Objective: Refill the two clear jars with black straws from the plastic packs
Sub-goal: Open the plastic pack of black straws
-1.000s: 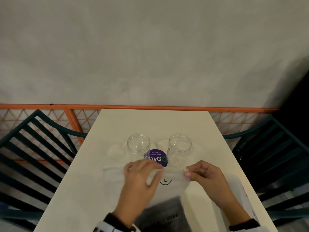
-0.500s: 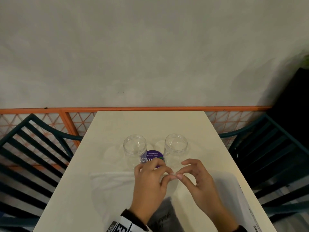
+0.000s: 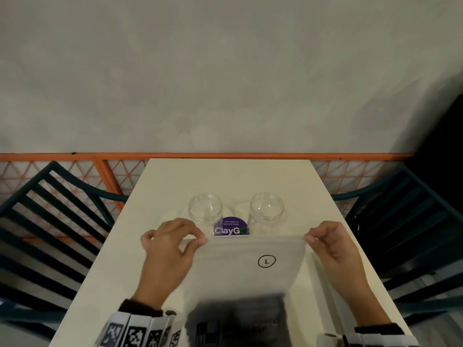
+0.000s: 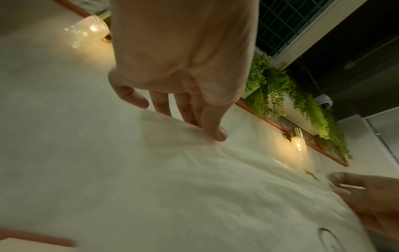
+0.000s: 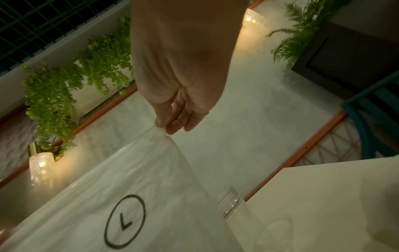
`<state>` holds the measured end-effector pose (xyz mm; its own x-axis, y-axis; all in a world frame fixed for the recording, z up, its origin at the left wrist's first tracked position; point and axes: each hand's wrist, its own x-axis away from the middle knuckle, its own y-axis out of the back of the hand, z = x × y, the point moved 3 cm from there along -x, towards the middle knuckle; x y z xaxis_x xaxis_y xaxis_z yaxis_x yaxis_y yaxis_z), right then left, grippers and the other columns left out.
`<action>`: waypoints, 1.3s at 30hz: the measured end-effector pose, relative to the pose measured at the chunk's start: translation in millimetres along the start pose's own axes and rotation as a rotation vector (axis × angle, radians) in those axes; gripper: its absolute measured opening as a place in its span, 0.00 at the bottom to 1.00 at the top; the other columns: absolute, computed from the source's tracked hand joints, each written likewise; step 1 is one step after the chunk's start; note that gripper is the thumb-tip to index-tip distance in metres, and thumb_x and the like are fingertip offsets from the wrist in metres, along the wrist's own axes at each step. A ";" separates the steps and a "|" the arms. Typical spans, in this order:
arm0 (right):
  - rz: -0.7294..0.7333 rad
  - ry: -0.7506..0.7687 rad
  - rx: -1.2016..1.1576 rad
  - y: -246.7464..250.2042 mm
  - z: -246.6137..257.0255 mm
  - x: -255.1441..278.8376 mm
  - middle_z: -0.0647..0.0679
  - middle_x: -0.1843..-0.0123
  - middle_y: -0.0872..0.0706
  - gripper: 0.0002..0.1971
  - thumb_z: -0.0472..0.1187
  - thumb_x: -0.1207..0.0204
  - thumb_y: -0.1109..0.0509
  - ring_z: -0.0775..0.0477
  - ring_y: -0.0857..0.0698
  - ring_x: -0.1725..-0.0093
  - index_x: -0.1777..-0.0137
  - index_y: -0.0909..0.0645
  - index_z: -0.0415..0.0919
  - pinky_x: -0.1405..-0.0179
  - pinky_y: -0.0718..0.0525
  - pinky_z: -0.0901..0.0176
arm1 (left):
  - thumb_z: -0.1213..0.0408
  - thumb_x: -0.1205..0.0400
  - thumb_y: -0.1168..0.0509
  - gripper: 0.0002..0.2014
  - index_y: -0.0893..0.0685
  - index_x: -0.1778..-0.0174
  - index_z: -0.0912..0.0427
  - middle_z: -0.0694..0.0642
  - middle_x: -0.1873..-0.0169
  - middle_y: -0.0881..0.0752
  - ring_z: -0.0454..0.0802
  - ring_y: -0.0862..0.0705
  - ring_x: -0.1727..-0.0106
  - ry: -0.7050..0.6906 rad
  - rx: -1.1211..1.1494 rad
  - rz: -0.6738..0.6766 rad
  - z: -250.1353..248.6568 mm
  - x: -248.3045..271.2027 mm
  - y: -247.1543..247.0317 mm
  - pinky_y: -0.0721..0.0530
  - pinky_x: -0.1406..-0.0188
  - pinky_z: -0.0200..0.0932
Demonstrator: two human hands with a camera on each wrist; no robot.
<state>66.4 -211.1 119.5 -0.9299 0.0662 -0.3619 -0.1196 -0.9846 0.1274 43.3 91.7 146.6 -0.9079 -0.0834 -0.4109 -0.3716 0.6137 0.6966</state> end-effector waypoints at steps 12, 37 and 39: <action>0.129 -0.035 0.120 -5.0 6.5 14.0 0.61 0.55 0.13 0.18 0.28 0.26 0.32 0.57 0.17 0.59 0.58 0.18 0.57 0.65 0.19 0.73 | 0.55 0.23 0.32 0.03 0.19 0.57 0.43 0.44 0.53 0.21 0.36 0.22 0.47 0.111 0.184 0.091 18.4 10.9 -7.7 0.28 0.50 0.24; -0.128 -0.363 0.468 -47.1 16.3 -16.9 0.45 0.50 0.27 0.22 0.52 0.35 0.22 0.47 0.25 0.55 0.53 0.27 0.40 0.60 0.29 0.62 | 0.71 0.37 0.27 0.09 0.20 0.67 0.58 0.54 0.72 0.13 0.50 0.14 0.66 0.441 1.105 0.379 -13.0 -3.9 -36.2 0.15 0.61 0.38; -0.117 -0.414 0.476 -52.3 15.3 -24.9 0.46 0.47 0.31 0.25 0.53 0.37 0.21 0.45 0.25 0.51 0.52 0.29 0.41 0.55 0.30 0.60 | 0.72 0.39 0.29 0.10 0.22 0.70 0.55 0.52 0.72 0.16 0.48 0.16 0.68 0.396 1.183 0.452 -19.1 -1.2 -31.0 0.15 0.61 0.39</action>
<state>90.5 -158.8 136.0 -0.9472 0.3198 -0.0240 -0.2816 -0.7938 0.5390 52.2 57.8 136.7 -0.9760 0.2096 0.0590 0.1847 0.9404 -0.2857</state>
